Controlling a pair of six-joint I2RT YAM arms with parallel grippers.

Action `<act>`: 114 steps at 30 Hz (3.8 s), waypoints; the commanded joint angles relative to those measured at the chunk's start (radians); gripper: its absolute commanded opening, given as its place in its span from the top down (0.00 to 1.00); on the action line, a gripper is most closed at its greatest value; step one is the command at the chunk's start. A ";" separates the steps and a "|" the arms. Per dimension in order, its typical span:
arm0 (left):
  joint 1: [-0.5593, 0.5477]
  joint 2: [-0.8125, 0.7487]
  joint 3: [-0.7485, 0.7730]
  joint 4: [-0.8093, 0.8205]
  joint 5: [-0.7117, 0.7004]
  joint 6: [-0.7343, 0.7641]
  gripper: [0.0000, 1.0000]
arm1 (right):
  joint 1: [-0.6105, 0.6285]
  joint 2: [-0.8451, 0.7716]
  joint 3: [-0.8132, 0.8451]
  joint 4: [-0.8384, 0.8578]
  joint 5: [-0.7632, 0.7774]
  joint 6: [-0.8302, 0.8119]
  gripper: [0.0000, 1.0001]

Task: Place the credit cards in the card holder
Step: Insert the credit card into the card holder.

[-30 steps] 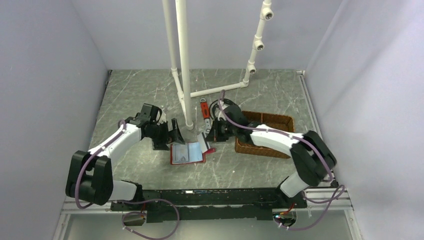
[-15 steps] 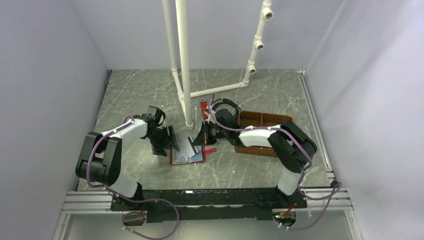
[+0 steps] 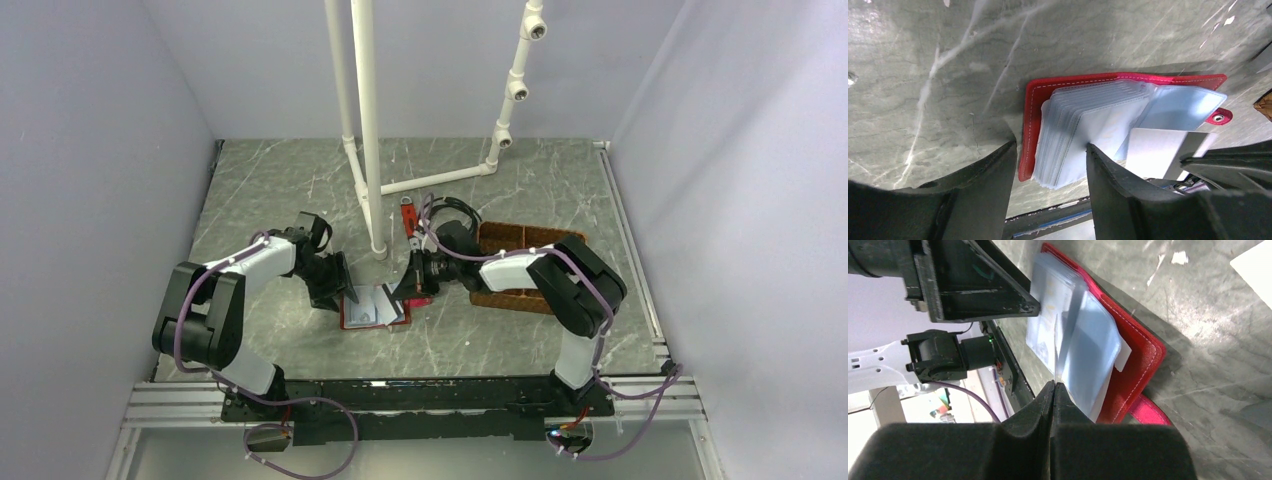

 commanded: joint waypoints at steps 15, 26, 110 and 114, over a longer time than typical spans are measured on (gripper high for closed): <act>-0.002 0.015 -0.020 -0.033 -0.105 0.007 0.51 | -0.026 0.014 -0.040 0.056 -0.045 0.040 1.00; -0.003 0.008 -0.023 -0.029 -0.098 0.009 0.51 | -0.024 0.053 -0.015 0.065 -0.065 0.043 1.00; 0.071 -0.100 -0.126 0.067 -0.056 -0.103 0.71 | 0.143 0.170 -0.127 0.559 0.286 0.097 0.85; 0.071 -0.080 -0.145 0.123 0.003 -0.117 0.76 | 0.163 0.155 -0.095 0.492 0.289 0.085 0.84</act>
